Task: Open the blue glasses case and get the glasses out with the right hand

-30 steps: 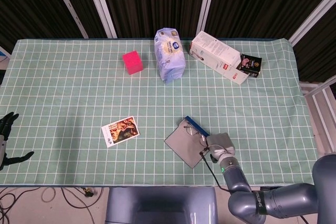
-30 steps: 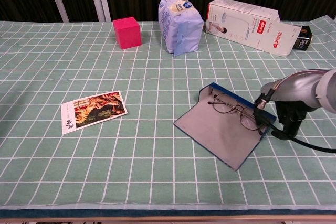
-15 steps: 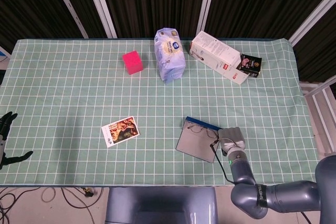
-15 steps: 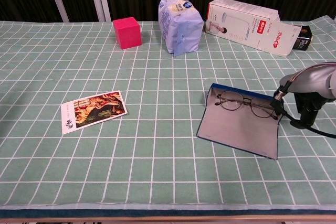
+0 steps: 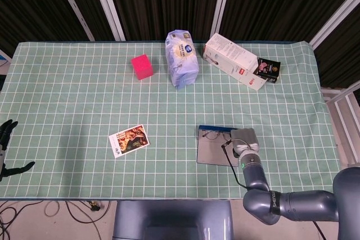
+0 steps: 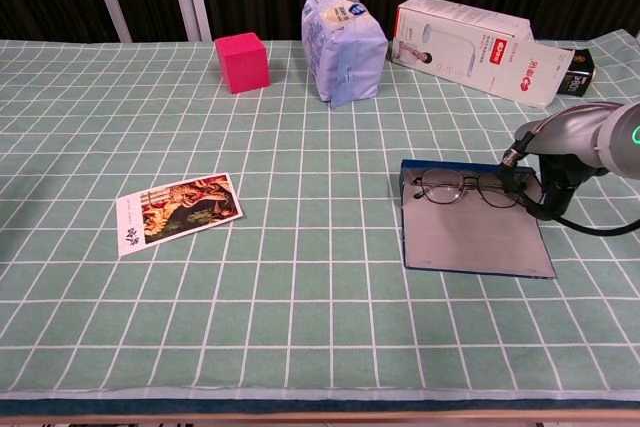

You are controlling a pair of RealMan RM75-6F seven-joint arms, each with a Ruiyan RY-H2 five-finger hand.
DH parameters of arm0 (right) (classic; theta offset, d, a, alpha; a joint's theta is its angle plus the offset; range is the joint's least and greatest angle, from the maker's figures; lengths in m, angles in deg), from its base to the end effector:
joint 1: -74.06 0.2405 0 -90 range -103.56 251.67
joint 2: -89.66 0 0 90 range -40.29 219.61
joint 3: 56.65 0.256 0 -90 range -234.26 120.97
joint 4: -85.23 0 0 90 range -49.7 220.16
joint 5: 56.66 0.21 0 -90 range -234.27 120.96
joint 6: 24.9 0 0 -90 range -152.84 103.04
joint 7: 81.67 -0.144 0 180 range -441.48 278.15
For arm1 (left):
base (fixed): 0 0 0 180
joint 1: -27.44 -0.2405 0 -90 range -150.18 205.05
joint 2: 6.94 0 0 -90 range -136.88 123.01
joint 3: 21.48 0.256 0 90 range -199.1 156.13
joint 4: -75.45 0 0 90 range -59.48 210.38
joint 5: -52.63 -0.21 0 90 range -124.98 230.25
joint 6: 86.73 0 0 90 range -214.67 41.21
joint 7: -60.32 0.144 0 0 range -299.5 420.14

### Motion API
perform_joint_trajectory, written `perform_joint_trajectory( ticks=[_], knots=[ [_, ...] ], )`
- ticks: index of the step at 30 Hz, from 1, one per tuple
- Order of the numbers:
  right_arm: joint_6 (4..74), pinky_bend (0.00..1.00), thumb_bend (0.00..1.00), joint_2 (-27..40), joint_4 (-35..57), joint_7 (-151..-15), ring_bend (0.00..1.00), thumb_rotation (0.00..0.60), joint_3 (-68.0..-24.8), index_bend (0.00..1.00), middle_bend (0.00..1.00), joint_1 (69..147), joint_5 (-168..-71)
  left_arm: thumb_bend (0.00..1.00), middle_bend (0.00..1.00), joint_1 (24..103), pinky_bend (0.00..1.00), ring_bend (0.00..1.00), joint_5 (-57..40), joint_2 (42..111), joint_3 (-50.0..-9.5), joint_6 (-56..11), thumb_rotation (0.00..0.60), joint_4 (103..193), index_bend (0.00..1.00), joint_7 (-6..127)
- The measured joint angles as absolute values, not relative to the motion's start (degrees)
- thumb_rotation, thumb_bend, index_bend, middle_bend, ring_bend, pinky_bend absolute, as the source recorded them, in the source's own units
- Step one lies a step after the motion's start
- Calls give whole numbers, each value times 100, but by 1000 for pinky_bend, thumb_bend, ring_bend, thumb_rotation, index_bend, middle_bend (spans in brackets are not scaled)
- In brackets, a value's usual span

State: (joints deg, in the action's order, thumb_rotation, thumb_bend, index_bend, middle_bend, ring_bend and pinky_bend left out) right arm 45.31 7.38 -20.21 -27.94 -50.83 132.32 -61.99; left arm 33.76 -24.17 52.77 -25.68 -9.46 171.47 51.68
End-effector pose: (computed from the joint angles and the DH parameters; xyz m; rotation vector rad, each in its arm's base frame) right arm -0.1500 -0.3214 0.0031 1.7163 -1.1119 0.2310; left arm -0.3252 0.1912 0.1717 -1.2552 -1.1415 -0.8948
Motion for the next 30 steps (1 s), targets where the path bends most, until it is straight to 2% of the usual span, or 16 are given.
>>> perform_joint_trajectory(
  ticks=[5,14,17,23,30],
  knots=[
    [4608,1000,503,798,-2295,-2853,1000,600,-5011,266,931,13205,-6305,0,0,3376,0,0,-2433,5277,-2565,-945,600,17144,0,5165],
    [4788,1000,438,969,-2680,-3285,1000,600,-4793,267,932,13066,-6988,0,0,3367,0,0,-2451,5289,-2565,-913,600,17125,0,5184],
    [4749,1000,408,934,-2467,-3485,1000,600,-4728,276,933,13016,-7162,0,0,3364,0,0,-2466,5299,-2562,-902,600,17115,0,5193],
    [4490,1000,406,716,-1736,-3707,1000,600,-4625,332,933,12962,-7245,0,0,3364,0,0,-2519,5338,-2546,-868,600,17080,0,5277],
    [4189,1000,406,288,-957,-3843,1000,600,-4551,351,933,12940,-7179,0,0,3380,0,0,-2460,5351,-2548,-922,600,17078,0,5339]
  ],
)
